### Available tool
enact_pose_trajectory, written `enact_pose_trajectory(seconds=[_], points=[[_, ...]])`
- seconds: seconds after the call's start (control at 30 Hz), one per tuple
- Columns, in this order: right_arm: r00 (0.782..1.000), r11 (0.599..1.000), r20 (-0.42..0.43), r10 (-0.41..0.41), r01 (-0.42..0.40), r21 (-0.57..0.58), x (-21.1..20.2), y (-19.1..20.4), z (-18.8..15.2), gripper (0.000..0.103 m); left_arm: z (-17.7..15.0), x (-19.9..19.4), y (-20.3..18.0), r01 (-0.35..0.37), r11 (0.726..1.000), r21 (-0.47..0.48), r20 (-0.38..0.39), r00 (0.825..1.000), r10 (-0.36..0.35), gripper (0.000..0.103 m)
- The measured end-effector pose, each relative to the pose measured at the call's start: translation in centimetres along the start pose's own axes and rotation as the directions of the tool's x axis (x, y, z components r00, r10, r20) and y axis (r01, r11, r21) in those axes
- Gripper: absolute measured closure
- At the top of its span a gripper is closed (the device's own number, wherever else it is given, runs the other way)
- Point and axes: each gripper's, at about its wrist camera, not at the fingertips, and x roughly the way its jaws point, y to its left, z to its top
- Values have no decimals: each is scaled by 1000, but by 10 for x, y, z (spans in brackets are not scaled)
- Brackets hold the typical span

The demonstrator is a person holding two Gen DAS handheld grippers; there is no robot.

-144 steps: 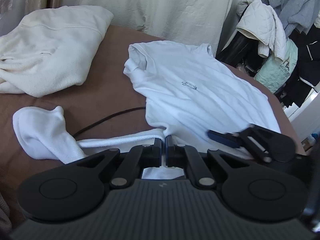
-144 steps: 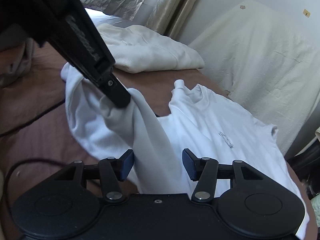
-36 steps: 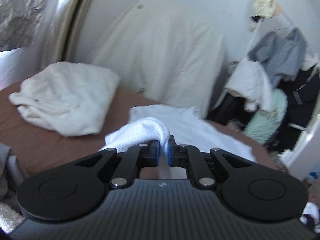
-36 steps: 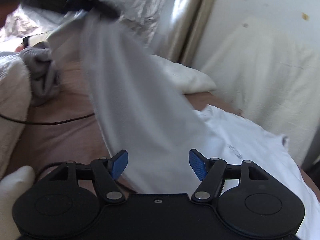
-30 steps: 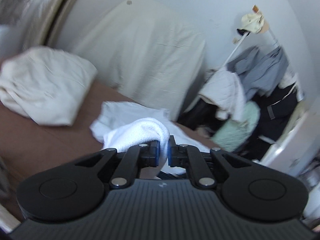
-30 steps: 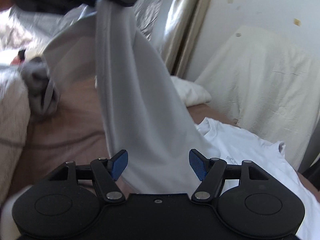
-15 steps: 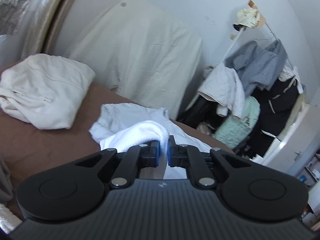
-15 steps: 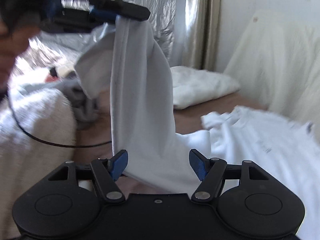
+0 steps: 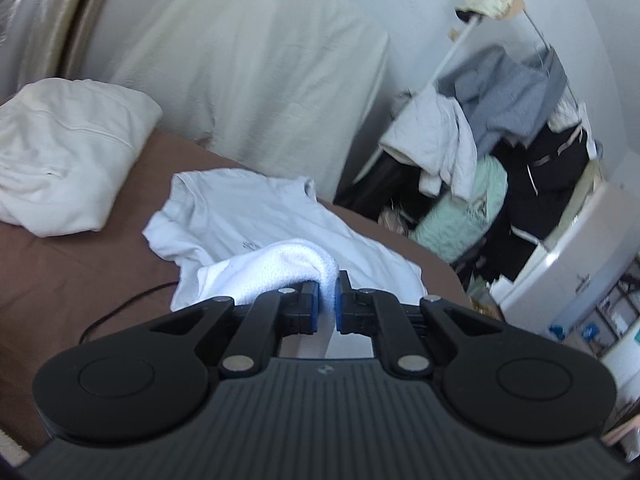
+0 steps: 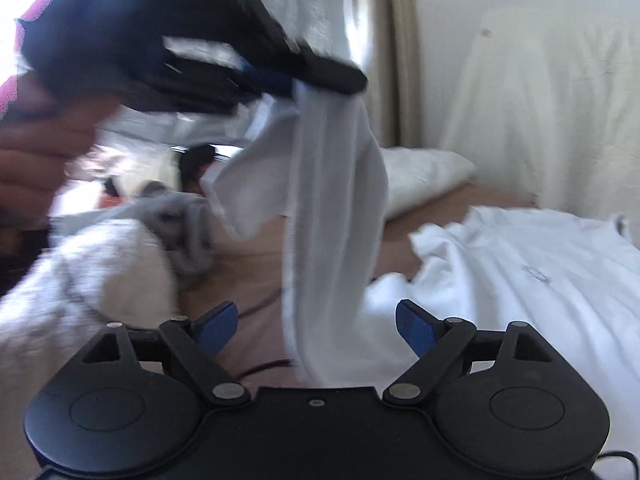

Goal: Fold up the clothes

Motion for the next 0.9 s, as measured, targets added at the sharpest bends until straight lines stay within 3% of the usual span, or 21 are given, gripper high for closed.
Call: enact_pose_trajectory(seconds=[0.03, 0.1, 0.13, 0.17, 0.23, 0.27, 0.33, 0.37, 0.43, 0.47, 0.57, 0.6, 0.67, 0.73, 0.8, 0.83, 0.9], points=[[1000, 999, 3, -24, 23, 22, 5, -4, 0, 17, -1, 2, -3, 1, 1000, 5, -8, 1000, -1, 96], [998, 994, -7, -58, 58, 88, 16, -15, 1, 45, -3, 6, -6, 1, 1000, 9, -23, 1000, -1, 96], [998, 988, -43, -43, 49, 148, 21, -24, 1, 82, -4, 7, -7, -2, 1000, 10, -31, 1000, 2, 96], [997, 976, -78, -6, 23, 217, 25, -33, 1, 96, -5, 8, -7, -6, 1000, 10, -39, 999, 6, 95], [996, 937, -42, 82, -63, 343, 18, -46, -2, 96, -4, 8, -5, -21, 1000, 3, -48, 999, 22, 90], [989, 911, -24, 143, -122, 394, 13, -50, -5, 96, -3, 7, -3, -42, 999, 9, -55, 998, 43, 76], [953, 857, -35, 300, -253, 448, 7, -49, -9, 96, 2, 2, 1, -88, 995, 37, -67, 994, 90, 60], [926, 835, -53, 373, -310, 455, 5, -45, -11, 96, 5, -1, 7, -103, 994, 44, -67, 992, 106, 59], [890, 825, -100, 444, -363, 434, -5, -36, -14, 96, 11, -7, 24, -115, 993, 8, -67, 991, 115, 57], [885, 817, -104, 455, -367, 445, -11, -36, -15, 96, 15, -10, 35, -133, 991, -32, -61, 989, 131, 51], [894, 822, -114, 434, -342, 455, -32, -37, -17, 96, 23, -22, 62, -216, 973, -82, -13, 976, 216, 49], [887, 801, -89, 453, -361, 477, -36, -40, -18, 96, 24, -22, 70, -239, 968, -79, 2, 971, 240, 47], [872, 755, -39, 488, -399, 520, -46, -47, -20, 96, 24, -12, 86, -268, 961, -64, -3, 963, 268, 32], [867, 694, 35, 497, -421, 583, -48, -61, -23, 96, 13, 22, 110, -253, 959, -129, -158, 960, 232, 32], [860, 627, 109, 498, -444, 640, -50, -74, -26, 96, -1, 57, 133, -247, 945, -213, -310, 934, 175, 35], [862, 612, 136, 489, -449, 651, -52, -79, -26, 96, -10, 72, 141, -250, 936, -249, -354, 923, 152, 35], [873, 623, 153, 463, -443, 645, -56, -79, -22, 96, -24, 95, 152, -259, 914, -312, -396, 910, 123, 35]])
